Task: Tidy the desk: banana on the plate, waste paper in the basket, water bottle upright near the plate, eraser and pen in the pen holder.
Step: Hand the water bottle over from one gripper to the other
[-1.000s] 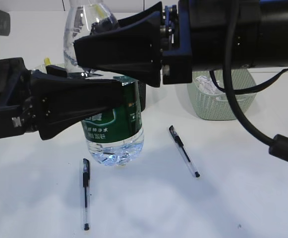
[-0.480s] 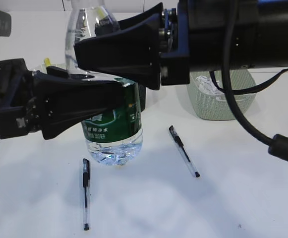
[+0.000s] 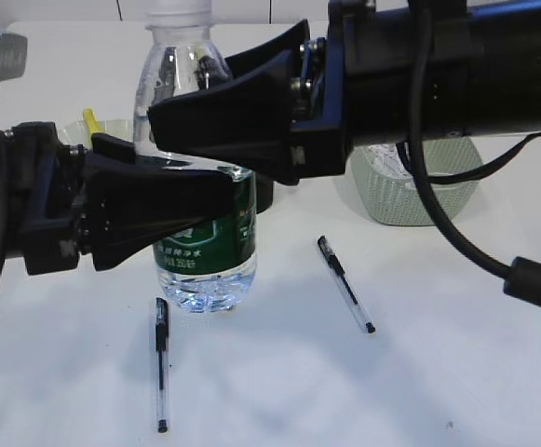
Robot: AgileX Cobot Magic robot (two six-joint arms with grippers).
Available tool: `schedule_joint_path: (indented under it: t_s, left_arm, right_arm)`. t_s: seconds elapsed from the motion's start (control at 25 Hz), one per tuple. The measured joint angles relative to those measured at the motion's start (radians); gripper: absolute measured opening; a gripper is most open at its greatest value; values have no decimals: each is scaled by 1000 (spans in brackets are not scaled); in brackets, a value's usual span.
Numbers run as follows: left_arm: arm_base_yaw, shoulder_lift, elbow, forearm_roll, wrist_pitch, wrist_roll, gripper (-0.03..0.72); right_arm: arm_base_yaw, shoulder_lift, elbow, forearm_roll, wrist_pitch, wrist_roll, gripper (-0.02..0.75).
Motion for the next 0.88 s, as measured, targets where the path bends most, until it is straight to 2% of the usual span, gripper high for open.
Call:
schedule_joint_path:
  t_s: [0.28, 0.48, 0.56, 0.88]
  left_arm:
    - [70, 0, 0, 21, 49, 6, 382]
    - [132, 1, 0, 7, 64, 6, 382]
    - [157, 1, 0, 7, 64, 6, 382]
    - [280, 1, 0, 67, 64, 6, 382]
  right_arm:
    - [2, 0, -6, 1, -38, 22, 560]
    - [2, 0, -6, -25, -41, 71, 568]
    - [2, -2, -10, -88, -61, 132, 569]
    - [2, -2, -61, -558, -111, 545, 569]
